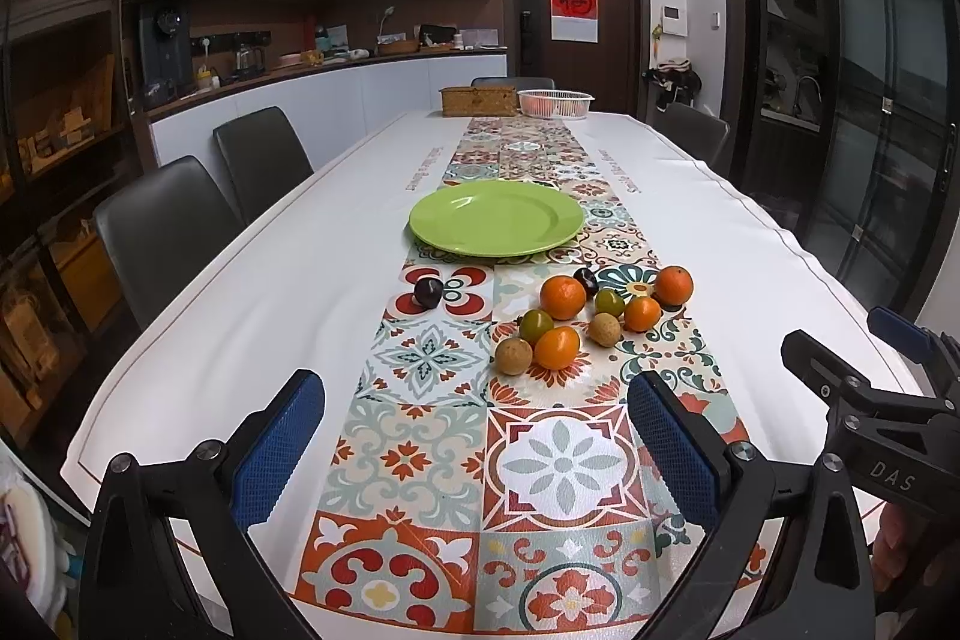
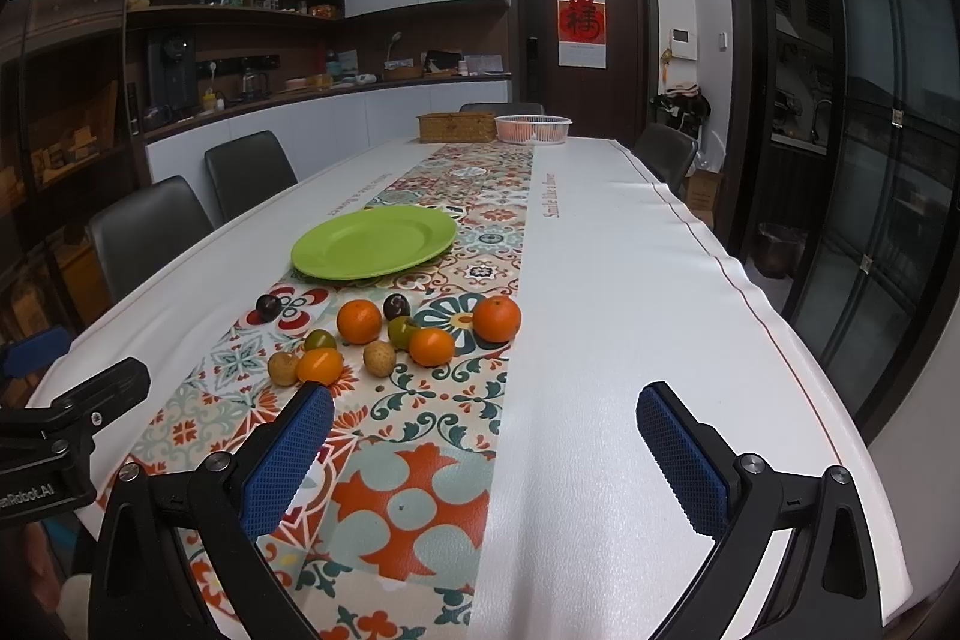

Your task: Organize fruits

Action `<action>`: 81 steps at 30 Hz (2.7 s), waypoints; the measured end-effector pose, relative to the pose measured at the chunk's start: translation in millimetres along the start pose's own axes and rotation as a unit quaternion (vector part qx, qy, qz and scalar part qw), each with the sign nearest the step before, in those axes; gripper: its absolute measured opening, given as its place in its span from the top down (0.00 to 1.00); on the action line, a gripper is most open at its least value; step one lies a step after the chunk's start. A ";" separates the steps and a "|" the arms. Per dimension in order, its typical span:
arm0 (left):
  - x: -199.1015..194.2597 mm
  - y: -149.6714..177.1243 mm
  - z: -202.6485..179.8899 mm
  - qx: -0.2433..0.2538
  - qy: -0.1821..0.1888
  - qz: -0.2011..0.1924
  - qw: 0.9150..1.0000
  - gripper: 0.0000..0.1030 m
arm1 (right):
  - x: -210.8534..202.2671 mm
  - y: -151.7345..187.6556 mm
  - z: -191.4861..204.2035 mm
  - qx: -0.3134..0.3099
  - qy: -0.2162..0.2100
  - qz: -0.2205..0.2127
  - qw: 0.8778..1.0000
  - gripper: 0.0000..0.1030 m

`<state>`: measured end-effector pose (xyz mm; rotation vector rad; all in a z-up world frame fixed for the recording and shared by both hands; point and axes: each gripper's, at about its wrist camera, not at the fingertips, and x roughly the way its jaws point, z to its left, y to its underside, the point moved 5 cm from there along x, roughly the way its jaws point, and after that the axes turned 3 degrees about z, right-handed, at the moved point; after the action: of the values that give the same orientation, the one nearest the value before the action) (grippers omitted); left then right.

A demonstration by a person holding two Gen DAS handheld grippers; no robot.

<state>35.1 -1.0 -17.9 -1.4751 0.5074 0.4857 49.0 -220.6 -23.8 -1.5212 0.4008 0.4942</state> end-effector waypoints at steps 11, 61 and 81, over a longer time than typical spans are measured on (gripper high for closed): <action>-1.2 -0.1 0.1 0.000 0.000 -0.001 1.000 0.00 | -0.2 -0.1 -0.1 0.000 0.000 0.000 1.000 0.01; -1.2 1.6 -1.4 -0.001 0.001 -0.003 1.000 0.00 | 0.7 0.9 0.7 0.000 0.000 0.000 1.000 0.01; 5.9 -6.8 -3.1 0.042 -0.003 -0.030 0.999 0.10 | 3.7 -14.0 30.0 -0.087 -0.041 -0.019 0.995 0.01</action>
<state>43.8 -4.4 -16.1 -1.4035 0.4709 0.4165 58.0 -190.3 -13.5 -1.6685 0.2701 0.5707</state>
